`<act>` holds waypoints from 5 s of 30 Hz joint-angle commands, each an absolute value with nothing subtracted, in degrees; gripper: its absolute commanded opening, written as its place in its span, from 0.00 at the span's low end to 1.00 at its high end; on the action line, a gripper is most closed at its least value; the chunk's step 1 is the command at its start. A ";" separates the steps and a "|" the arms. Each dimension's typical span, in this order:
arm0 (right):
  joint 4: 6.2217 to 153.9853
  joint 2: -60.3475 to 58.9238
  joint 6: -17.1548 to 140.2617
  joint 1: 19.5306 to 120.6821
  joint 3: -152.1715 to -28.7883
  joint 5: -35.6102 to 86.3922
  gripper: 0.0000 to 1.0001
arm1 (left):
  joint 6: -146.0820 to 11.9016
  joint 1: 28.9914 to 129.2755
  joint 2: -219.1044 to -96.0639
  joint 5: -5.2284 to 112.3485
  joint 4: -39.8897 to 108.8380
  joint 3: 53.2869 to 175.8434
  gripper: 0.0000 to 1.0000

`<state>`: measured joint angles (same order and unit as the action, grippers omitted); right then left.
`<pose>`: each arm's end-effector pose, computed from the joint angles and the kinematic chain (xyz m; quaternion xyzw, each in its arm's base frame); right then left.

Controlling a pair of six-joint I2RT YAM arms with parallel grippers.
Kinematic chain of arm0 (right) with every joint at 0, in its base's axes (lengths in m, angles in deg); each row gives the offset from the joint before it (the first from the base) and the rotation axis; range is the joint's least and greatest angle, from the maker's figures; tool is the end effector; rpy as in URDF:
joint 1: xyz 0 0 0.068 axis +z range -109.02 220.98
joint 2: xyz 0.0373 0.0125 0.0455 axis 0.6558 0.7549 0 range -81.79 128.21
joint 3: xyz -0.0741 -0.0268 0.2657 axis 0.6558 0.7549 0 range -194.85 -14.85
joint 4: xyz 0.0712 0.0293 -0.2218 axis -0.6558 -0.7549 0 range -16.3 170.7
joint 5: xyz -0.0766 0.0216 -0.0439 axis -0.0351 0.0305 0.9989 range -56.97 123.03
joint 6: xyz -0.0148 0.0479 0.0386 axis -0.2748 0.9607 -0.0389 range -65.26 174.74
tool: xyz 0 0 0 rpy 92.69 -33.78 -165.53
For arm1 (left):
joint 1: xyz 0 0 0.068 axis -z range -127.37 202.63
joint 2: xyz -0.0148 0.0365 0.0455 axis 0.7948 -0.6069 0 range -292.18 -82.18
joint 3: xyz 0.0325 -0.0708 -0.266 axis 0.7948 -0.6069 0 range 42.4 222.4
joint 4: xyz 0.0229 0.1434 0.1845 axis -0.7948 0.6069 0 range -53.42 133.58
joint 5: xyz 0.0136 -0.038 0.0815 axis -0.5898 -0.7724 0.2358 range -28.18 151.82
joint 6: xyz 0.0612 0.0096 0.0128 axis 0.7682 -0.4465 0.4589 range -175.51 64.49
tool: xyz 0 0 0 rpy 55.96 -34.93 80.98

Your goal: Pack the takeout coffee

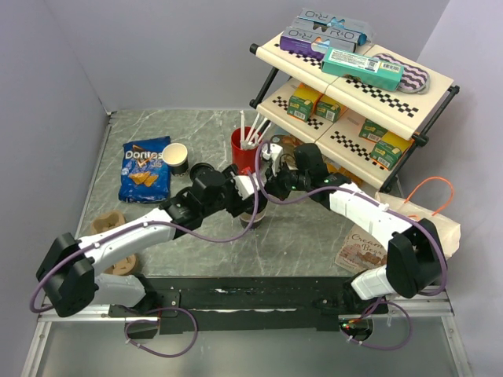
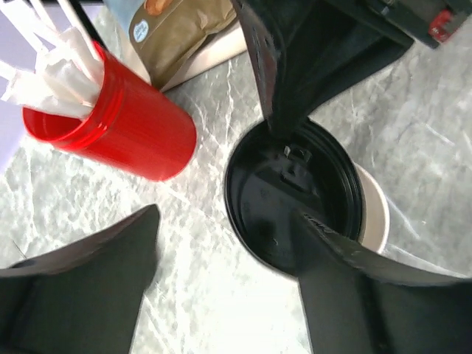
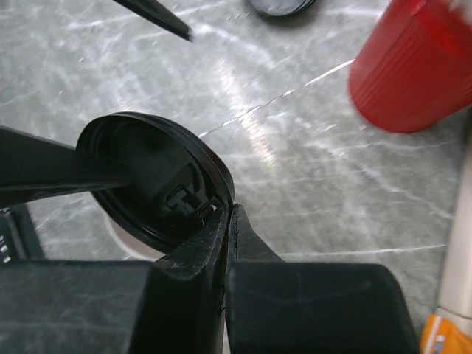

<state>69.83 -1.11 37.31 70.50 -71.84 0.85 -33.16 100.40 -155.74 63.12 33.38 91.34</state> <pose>0.2426 0.1670 0.2811 -0.4570 0.7288 0.2910 0.4186 0.1890 -0.2064 0.2907 0.4693 0.6799 -0.1148 0.5516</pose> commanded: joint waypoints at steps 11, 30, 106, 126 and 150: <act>99.04 -13.67 28.21 78.59 -57.05 14.74 0.00 | -54.10 93.60 -141.85 56.30 51.96 95.48 0.91; 131.58 -14.64 9.83 90.11 -39.11 32.77 0.00 | -62.54 81.99 -158.99 38.98 48.36 102.16 0.90; 126.23 -22.64 -6.17 98.72 -24.69 27.93 0.37 | -65.71 82.17 -162.51 23.33 42.56 96.89 0.84; 128.60 -17.81 -4.94 99.08 -25.48 30.66 0.38 | -66.32 82.25 -165.59 21.92 41.41 97.24 0.83; 123.77 -17.72 0.69 99.16 -29.17 34.53 0.38 | -59.73 83.92 -169.45 27.02 44.14 99.00 0.82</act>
<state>123.13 -17.83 -0.90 98.74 -26.73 33.65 -62.06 83.46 -168.00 25.81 43.98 96.96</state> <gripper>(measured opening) 0.381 0.829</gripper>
